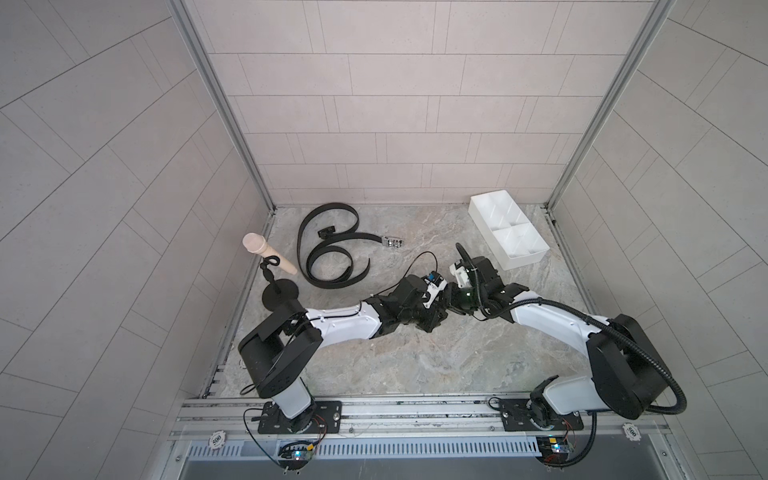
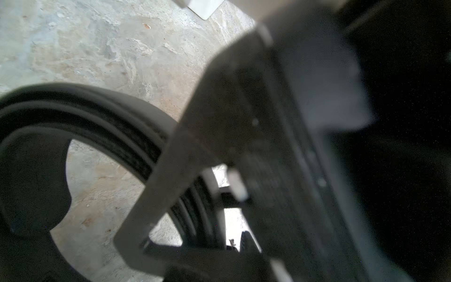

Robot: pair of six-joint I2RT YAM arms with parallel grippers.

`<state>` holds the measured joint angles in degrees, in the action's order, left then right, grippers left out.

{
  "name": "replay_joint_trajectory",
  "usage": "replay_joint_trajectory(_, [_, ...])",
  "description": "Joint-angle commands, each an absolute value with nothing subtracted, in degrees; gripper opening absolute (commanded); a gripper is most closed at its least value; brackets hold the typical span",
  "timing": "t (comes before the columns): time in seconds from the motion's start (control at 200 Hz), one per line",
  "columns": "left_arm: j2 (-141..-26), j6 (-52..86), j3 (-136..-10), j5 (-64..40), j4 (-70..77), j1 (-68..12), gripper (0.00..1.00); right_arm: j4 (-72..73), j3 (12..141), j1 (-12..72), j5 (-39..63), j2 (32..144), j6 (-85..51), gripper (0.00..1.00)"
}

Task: Place the belts into the storage roll
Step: Pick up the belt from the center of the board.

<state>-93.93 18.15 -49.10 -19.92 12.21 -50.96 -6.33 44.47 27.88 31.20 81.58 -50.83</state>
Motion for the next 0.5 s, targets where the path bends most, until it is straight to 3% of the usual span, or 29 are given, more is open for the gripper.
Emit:
replay_joint_trajectory(0.0, [-92.15,17.11,-49.49,-20.16,15.43,-50.89,0.0,-5.57,45.95,28.6,31.69,82.28,-51.84,0.27])
replay_joint_trajectory(0.205, [-93.16,18.36,-50.69,-18.1,16.37,-50.89,0.0,-7.62,45.18,30.67,28.56,80.64,-53.32,0.1])
replay_joint_trajectory(0.275, [-93.88,18.97,-51.47,-18.48,16.65,-50.89,0.0,-8.24,44.96,31.43,26.74,79.87,-53.59,0.0])
replay_joint_trajectory(0.411, [-94.71,20.49,-52.47,-19.33,16.87,-50.89,0.0,-13.53,47.15,31.42,22.46,78.84,-50.85,0.0])
replay_joint_trajectory(0.496, [-94.1,21.06,-52.47,-19.13,16.49,-50.87,0.16,-18.92,50.15,30.91,21.17,78.84,-47.88,0.0])
